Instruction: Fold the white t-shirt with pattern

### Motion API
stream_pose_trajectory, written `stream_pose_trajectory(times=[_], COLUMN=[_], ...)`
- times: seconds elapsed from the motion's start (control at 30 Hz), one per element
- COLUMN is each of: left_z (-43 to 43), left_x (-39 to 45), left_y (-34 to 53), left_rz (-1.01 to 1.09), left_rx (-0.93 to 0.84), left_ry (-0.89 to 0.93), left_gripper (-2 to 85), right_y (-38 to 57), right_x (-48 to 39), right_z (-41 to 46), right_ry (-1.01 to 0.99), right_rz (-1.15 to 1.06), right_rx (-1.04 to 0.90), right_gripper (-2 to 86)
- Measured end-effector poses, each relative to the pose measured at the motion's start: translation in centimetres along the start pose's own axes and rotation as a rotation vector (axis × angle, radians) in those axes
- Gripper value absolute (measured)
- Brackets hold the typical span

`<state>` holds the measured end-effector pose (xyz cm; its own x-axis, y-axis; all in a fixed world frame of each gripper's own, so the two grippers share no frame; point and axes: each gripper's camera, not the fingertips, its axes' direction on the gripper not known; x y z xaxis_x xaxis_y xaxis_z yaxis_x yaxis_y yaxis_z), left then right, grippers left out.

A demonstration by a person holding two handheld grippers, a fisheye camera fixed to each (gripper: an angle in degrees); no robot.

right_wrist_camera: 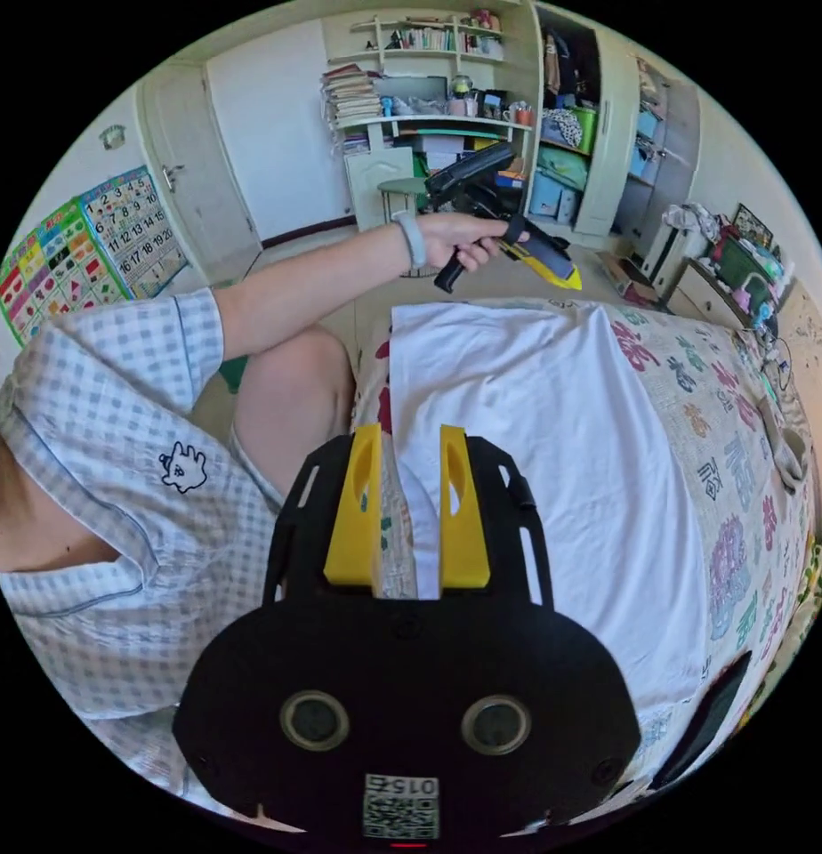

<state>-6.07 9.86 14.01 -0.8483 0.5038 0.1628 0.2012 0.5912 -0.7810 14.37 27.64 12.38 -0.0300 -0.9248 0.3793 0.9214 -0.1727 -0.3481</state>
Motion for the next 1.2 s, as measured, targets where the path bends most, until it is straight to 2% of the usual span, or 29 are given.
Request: stream_pose_trajectory(times=[0.07, 0.27, 0.37, 0.57, 0.67, 0.77, 0.87, 0.97, 1.07, 1.2], left_z=[1.3, 7.4, 9.2, 6.6, 6.3, 9.0, 8.3, 4.4, 0.3, -3.0], left_x=[-1.3, -3.6, -4.5, -7.4, -8.8, -10.4, -11.5, -11.8, -11.7, -10.5], left_y=[-0.1, -1.0, -1.1, -0.2, 0.7, 1.7, 2.4, 3.7, 6.6, 11.6], left_rz=[-0.028, -0.043, -0.060, -0.063, -0.052, -0.084, -0.102, -0.068, -0.022, 0.066], left_rx=[-0.001, -0.098, -0.097, 0.032, 0.026, -0.077, -0.071, -0.040, -0.040, -0.037], left_ry=[0.006, -0.023, -0.038, 0.190, 0.164, 0.056, 0.064, 0.032, 0.026, -0.001], left_gripper=[9.6, 8.6, 2.3, -0.5, -0.1, 1.8, 6.6, 8.3, 9.0, 9.4], right_y=[-1.1, -3.4, -3.2, -1.8, -1.3, -0.7, 0.5, 4.6, 12.1, 27.5], right_x=[-1.0, -2.7, -3.3, -4.0, -3.5, -3.2, -2.5, -1.0, 2.0, 6.6], right_z=[1.5, 2.5, 1.4, -1.4, 0.0, 2.0, 0.2, -4.6, -9.6, -12.8], right_ry=[0.071, 0.115, 0.127, 0.023, -0.004, -0.008, -0.067, -0.155, -0.076, 0.136], right_rz=[-0.006, -0.042, -0.061, -0.100, -0.077, -0.049, -0.004, 0.053, 0.230, 0.719], right_rx=[-0.038, -0.073, -0.064, -0.018, -0.061, -0.113, -0.068, 0.069, 0.182, 0.188], right_gripper=[10.4, 5.8, 2.4, 0.5, 1.4, 3.9, 5.3, 6.8, 8.5, 10.7])
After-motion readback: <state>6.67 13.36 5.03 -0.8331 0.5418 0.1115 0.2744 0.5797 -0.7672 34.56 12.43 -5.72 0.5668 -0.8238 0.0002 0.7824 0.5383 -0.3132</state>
